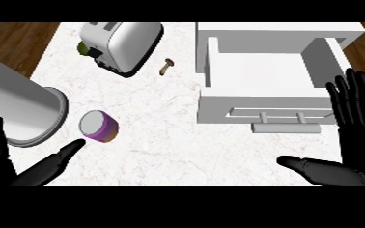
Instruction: Pick up the can, place it into the drawer and close the drawer
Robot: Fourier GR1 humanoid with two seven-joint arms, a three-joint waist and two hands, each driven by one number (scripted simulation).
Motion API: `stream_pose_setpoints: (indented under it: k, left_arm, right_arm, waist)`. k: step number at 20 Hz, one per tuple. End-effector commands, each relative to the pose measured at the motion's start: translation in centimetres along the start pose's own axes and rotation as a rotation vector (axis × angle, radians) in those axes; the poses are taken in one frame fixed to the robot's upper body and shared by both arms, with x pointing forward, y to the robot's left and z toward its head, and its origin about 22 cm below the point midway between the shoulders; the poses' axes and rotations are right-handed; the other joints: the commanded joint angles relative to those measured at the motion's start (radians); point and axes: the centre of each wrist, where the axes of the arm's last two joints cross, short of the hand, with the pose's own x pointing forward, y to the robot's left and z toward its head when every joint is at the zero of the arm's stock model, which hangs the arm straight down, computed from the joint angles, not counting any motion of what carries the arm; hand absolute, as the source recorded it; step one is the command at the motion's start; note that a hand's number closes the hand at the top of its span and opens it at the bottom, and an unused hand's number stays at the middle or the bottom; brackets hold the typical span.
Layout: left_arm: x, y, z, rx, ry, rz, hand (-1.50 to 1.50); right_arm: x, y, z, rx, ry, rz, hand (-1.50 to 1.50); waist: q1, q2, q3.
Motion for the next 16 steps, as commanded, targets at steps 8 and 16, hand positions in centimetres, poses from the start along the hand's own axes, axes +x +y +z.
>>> stream_pose_setpoints:
  k: [8,16]
  left_arm:
    - [0.9,-2.3,2.1,0.083,0.082,-0.014,-1.5]
    - [-2.7,-4.1,0.1,0.086,0.149,-0.025,-1.5]
  right_arm:
    - [-1.7,-2.2,0.4,-0.04,0.033,-0.003,-1.5]
    - [-0.1,-1.1,1.2,-0.048,0.015,0.008,-1.5]
  waist:
    - [-0.008,-0.001,-0.001]
    - [-0.01,-0.001,-0.002]
